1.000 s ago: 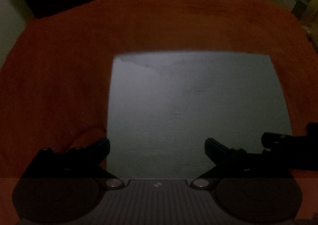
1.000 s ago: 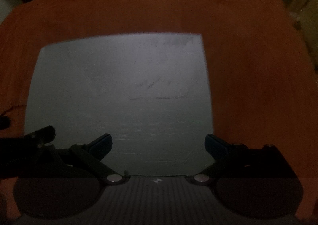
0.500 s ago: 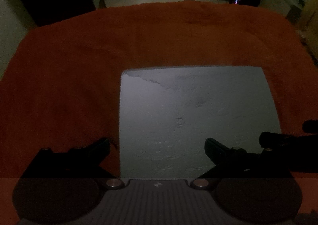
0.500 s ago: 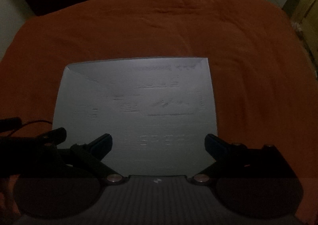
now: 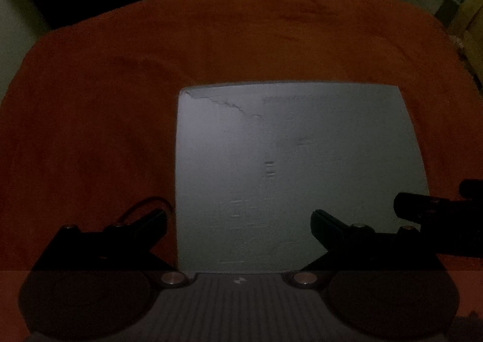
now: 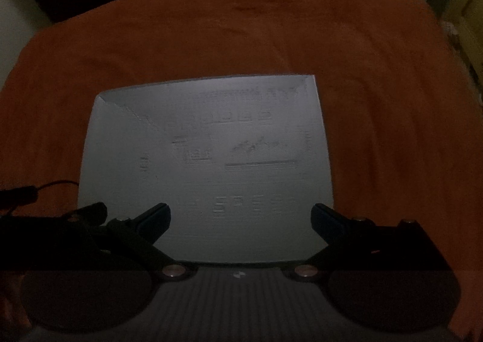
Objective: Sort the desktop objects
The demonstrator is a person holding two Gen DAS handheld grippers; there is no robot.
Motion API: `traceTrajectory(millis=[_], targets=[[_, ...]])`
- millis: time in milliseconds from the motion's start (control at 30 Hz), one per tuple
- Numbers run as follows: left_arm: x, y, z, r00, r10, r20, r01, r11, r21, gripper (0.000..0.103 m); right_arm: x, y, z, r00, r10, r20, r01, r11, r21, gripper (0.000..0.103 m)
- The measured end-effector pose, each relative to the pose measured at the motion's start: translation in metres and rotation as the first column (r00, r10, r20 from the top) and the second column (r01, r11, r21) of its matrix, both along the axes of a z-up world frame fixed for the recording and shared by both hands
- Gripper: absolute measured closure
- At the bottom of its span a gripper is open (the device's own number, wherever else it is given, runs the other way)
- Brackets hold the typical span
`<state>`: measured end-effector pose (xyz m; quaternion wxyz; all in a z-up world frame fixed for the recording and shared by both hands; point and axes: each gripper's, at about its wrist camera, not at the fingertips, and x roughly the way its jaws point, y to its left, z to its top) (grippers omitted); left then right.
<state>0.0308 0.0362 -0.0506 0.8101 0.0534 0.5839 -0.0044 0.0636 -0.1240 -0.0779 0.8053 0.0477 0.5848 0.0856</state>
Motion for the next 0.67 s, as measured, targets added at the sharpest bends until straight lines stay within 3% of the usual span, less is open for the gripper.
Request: traceTrajectory(millis=[667], targets=[[-0.0016, -0.0015, -0.0036, 1.000, 0.002, -0.007, -0.002, 1.000, -0.007, 0.001, 0.0004, -0.0006, -0.0020, 1.000, 0.008, -0.013, -0.008, 1.000, 0.003, 0.001]])
